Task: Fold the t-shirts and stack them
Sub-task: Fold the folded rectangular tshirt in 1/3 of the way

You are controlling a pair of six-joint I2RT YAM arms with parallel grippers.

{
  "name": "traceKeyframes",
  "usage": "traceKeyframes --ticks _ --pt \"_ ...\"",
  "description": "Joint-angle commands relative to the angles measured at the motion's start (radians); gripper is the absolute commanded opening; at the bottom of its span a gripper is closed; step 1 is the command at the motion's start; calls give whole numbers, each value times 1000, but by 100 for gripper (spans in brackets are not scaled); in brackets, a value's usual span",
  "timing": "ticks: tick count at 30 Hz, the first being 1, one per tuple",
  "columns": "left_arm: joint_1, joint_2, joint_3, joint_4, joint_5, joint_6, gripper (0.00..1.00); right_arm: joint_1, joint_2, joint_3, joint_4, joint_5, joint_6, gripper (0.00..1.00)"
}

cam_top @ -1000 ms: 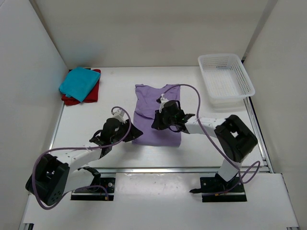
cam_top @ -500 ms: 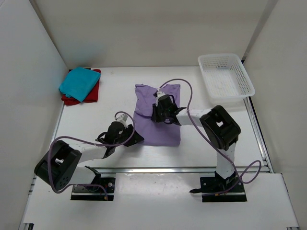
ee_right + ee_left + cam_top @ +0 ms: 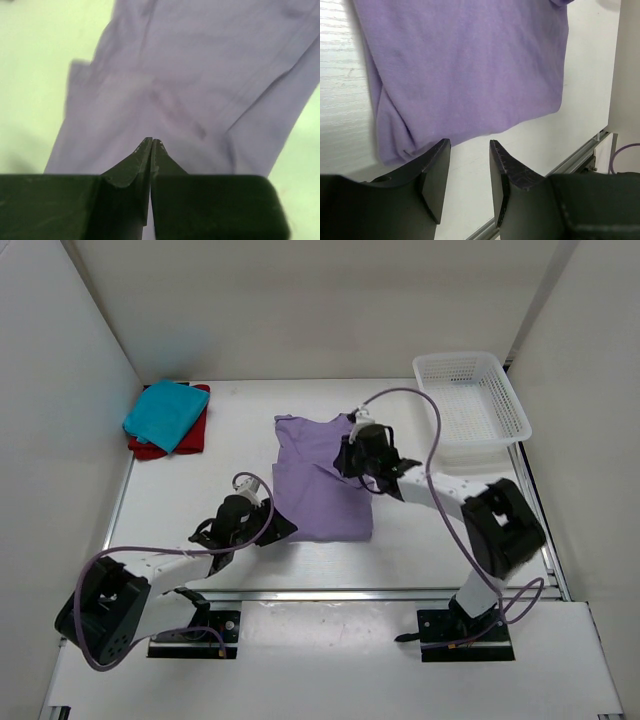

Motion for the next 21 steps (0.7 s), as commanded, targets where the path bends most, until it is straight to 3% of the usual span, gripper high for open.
traceKeyframes --ticks 1,5,10,16,21 --pt "18 -34 18 -35 7 21 48 14 -116 -182 94 -37 41 0" --pt "45 -73 -4 -52 4 27 49 -71 -141 -324 130 -108 89 0" --pt "34 -96 -24 -56 -5 25 50 -139 -97 -330 146 -145 91 0" --pt "13 -45 12 -67 -11 50 49 -232 9 -167 141 -166 107 0" --pt "42 -88 -7 -116 -17 67 51 -321 97 -21 147 -295 215 0"
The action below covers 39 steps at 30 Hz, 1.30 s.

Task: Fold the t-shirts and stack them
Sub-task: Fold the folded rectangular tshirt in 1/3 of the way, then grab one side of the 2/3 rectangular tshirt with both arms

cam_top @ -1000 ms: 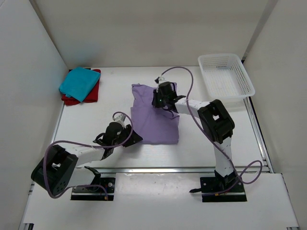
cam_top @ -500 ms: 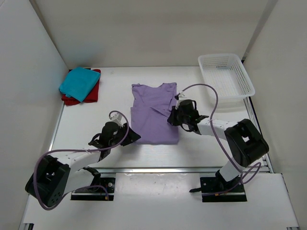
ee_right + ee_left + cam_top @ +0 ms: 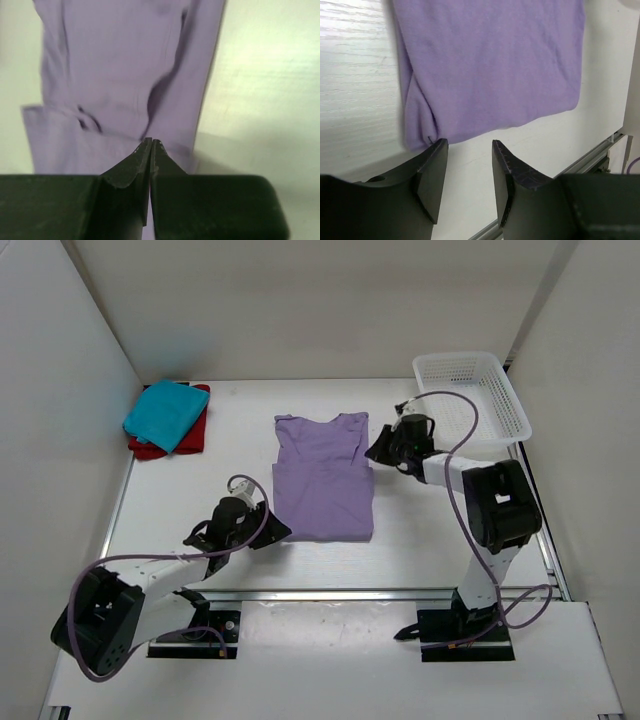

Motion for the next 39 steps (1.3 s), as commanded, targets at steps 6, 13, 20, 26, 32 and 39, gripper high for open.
traceKeyframes --ticks 6,13,20,26,32,39 --pt "61 -135 22 -209 -62 135 56 -37 -95 -20 31 -38 95 0" --pt "37 -106 45 -340 -123 192 99 114 -474 -427 28 91 76 21" --pt "73 -132 -50 -165 -78 96 80 167 -681 -634 -43 98 92 38" --pt "37 -108 -38 -160 -127 89 47 159 -708 -702 5 12 95 31" --pt "58 -15 -41 -92 -99 70 49 194 -656 -683 37 -10 95 38" --pt "21 49 -23 -27 -113 51 30 174 -580 -680 74 -11 95 31"
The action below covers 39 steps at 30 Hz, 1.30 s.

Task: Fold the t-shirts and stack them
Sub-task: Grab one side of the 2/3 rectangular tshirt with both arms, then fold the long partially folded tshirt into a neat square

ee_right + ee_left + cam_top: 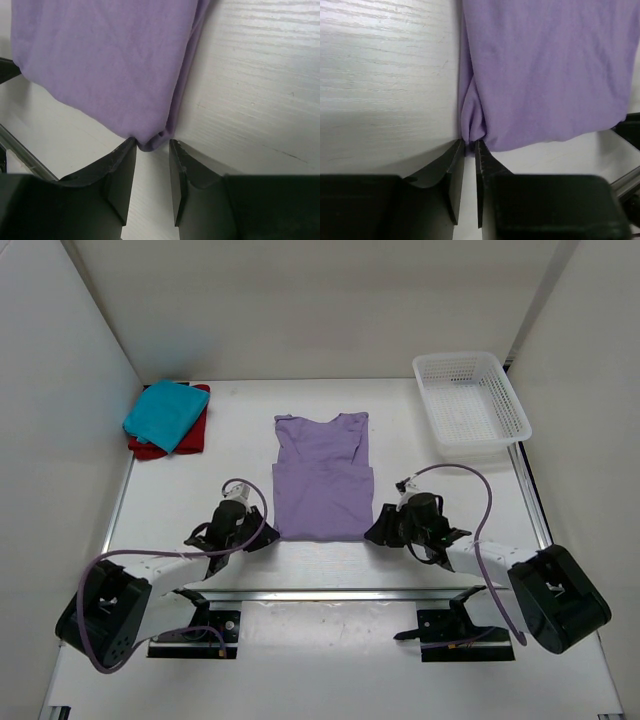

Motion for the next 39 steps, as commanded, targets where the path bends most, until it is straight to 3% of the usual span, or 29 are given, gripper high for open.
traceKeyframes --ticks 1,5,10,15,23,29,31,33,36,39 --pt "-19 34 16 -17 -32 1 25 -3 34 17 49 7 -1 29" --pt "-23 43 37 -28 -64 12 7 -15 63 27 80 10 -1 25" --pt "-37 29 65 -63 -84 13 0 -9 98 45 77 15 -4 1" --pt "-33 -24 72 -133 -110 45 0 8 46 25 16 13 -4 0" --pt "-36 -231 23 -311 -98 59 0 64 -191 -71 -125 50 25 0" --pt "-161 -366 -14 -437 -76 -23 0 195 -336 -67 -309 111 95 0" --pt "-146 -415 49 -497 -52 -16 0 235 -380 -18 -384 143 95 0" --pt "-81 -397 190 -551 -21 48 0 177 -362 95 -455 144 30 0" --pt "-28 -248 397 -546 2 128 0 21 -250 250 -474 63 -73 0" --pt "54 7 575 -503 42 173 0 -104 -82 433 -464 16 -149 0"
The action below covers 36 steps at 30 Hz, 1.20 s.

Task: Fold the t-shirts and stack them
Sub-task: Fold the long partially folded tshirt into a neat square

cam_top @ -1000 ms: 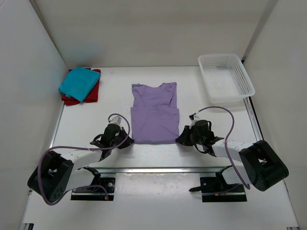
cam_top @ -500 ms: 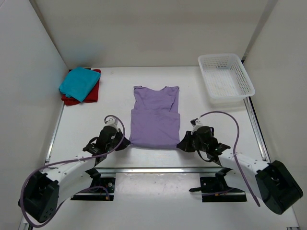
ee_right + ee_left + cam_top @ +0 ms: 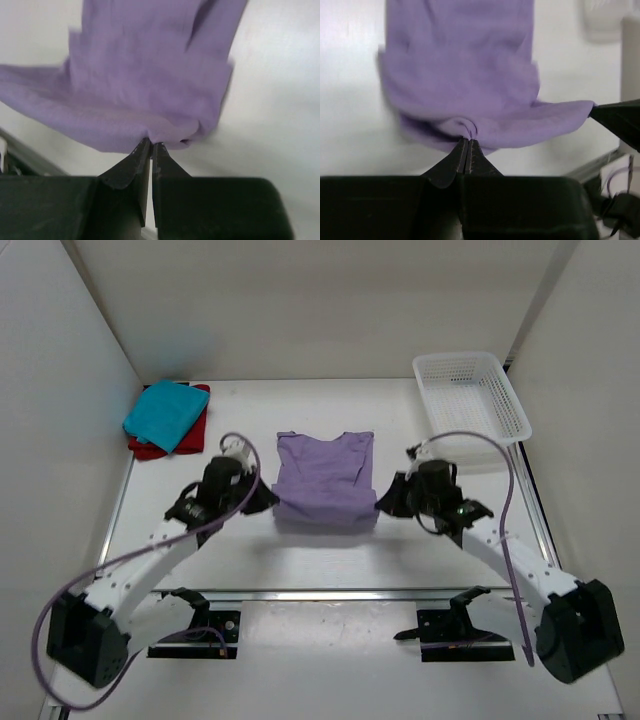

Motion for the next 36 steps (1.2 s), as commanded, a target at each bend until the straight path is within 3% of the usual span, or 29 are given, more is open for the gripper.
traceKeyframes --ticks 1,6,13,18,24,25,26,27,28,30,32,33,34,36 --pt "94 203 208 50 65 90 0 -115 181 208 17 -67 -120 0" --pt "154 612 539 41 33 132 0 -252 494 494 64 -169 -122 0" --pt "229 936 923 -23 -6 127 0 -309 912 951 3 -194 -150 0" --pt "260 1059 1048 -6 -13 90 0 -307 1154 1300 -73 -227 -157 0" --pt "318 1045 970 115 -62 61 0 -292 1424 1739 -207 -209 -170 1" --pt "333 1069 982 103 -56 63 5 -289 1473 1804 -191 -210 -147 9" --pt "341 1086 1015 103 -49 50 8 -292 1527 1842 -196 -241 -145 25" --pt "347 1126 1064 80 -47 53 19 -295 1578 1946 -227 -261 -134 37" --pt "358 1177 1106 39 -45 59 31 -295 1608 2058 -279 -269 -130 42" --pt "369 1234 1235 -49 -53 64 37 -304 1673 2198 -360 -286 -145 52" --pt "386 1229 1246 -34 -52 60 51 -310 1655 2206 -413 -280 -160 52" --pt "399 1214 1220 -23 -45 35 62 -310 1641 2199 -439 -273 -171 48" --pt "403 1183 1173 19 -23 17 64 -301 1633 2201 -483 -275 -198 38" --pt "384 1122 1116 90 13 -5 61 -293 1620 2182 -519 -266 -225 18"
